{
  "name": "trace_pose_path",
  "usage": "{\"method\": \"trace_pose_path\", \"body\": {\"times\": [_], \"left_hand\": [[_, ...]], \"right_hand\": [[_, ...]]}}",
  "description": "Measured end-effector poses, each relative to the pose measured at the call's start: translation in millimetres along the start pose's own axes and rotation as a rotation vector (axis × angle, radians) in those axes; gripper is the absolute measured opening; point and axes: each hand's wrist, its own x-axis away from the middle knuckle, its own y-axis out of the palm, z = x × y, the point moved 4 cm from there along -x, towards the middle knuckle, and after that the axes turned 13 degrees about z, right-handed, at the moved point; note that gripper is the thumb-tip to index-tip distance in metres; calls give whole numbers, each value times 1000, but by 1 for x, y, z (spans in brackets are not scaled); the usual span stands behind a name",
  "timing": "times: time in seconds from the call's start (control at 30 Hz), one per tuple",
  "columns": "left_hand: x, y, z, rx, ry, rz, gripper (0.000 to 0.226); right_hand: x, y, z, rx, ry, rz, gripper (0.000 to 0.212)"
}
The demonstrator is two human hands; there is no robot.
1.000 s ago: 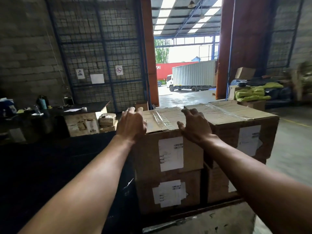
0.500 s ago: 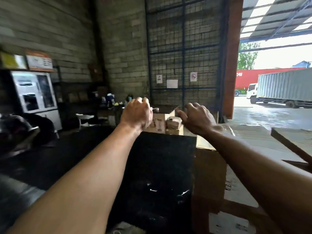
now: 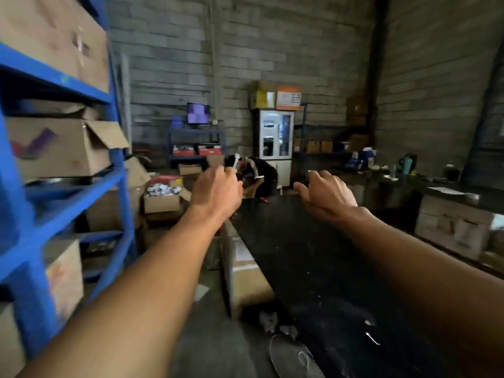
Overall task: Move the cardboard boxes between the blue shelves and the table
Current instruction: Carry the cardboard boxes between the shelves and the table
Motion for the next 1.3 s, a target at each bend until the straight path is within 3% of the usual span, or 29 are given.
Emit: {"method": "trace_pose_path", "body": {"times": [0.3,0.57,0.8,1.0,1.3], "left_hand": [[81,-135,-172,-558,-267,-56,36],[148,-303,-304,-924,-519,2,40],[221,-415,-359,-1191,-579,-26,38],[273,-497,-390,-1342,-732,-44,32],[323,-573,-430,-1370,-1038,-67,62]], "right_hand": [[36,38,-213,-402,-343,-165,51],[97,-11,-437,-713,-674,-147,53],[171,-78,-573,-947,-873,-145,55],[234,-119,-659,-1125,-1056,-222,52],[292,-164,-761,-1380,-1209,-263,51]]}}
